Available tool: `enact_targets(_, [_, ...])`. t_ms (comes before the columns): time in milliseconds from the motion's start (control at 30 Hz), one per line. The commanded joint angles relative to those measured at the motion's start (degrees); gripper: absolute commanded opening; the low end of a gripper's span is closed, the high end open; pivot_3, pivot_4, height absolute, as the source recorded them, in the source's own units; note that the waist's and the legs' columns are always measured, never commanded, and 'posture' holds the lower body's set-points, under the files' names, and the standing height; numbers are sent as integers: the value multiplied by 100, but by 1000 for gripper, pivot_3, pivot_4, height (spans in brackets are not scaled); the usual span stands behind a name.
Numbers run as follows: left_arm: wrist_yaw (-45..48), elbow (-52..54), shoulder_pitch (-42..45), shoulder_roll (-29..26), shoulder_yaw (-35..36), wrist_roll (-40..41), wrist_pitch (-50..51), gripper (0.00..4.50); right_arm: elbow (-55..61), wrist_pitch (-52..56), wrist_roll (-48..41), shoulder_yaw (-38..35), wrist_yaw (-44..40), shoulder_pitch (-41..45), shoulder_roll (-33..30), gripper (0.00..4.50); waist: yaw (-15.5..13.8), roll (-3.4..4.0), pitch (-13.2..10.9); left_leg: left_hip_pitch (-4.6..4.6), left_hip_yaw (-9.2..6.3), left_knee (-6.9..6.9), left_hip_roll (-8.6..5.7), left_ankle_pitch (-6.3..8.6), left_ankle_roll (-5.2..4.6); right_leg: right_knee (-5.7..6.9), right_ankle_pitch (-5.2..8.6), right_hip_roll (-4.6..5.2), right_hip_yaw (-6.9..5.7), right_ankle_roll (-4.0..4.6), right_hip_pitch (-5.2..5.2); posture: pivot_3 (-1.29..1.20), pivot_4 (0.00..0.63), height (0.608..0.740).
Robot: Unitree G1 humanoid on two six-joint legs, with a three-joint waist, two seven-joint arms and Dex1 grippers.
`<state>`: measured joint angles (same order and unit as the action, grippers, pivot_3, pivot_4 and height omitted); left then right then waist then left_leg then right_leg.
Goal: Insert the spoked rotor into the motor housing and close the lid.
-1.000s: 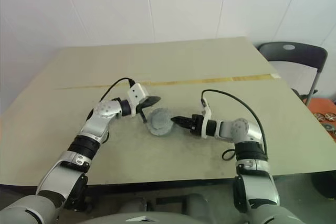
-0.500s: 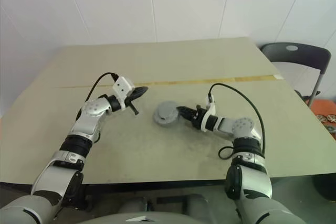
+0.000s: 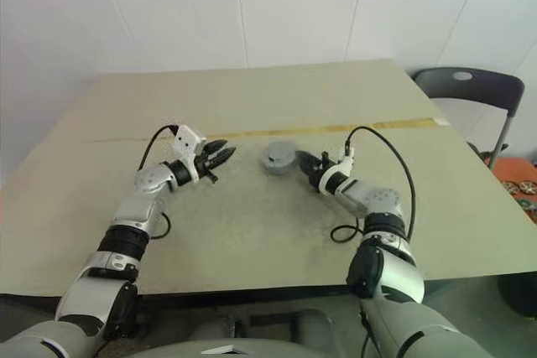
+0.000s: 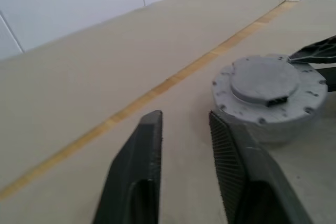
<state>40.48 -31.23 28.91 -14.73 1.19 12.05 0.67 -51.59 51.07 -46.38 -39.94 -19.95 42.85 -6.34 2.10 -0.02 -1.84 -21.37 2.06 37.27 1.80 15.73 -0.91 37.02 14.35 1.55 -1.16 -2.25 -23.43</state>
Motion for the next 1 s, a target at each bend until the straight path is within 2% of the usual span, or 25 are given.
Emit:
enact_targets(33, [-182,414,20,320,484,720,469,2854,-131,-379,-171,-22,-201,466,161,1220,36,-3,-8,-4,0,0,0,0,0,1,-1,0,1,1,-4,0,0,740])
enact_targets(200, [-496,712,15,687,850,1281,1044,4456,-359,-568,-202,20,-427,720,251,1220,46,-6,-11,-15,17,-19,0,0,0,-1,-6,-7,27,9,-28,0,0,740])
enact_targets(367, [-998,606,173,881,1281,1763,1728,4456,-371,-503,-174,99,-613,714,280,1220,34,-10,-13,-21,28,-20,-1,0,0,-4,-4,-1,33,6,-33,0,0,740])
enact_targets(667, [-1103,618,301,930,1424,2195,2866,4456,-192,-296,-303,106,-929,630,275,1220,44,-15,-18,-19,38,-20,-4,0,0,-4,-4,-5,43,5,-35,0,0,740])
enact_targets(1000, [-986,757,367,1210,1473,2485,3135,4456,-9,-72,-273,170,-1115,553,331,1220,43,-16,-19,-17,43,-20,-5,0,0,-2,-4,-6,48,6,-36,0,0,740])
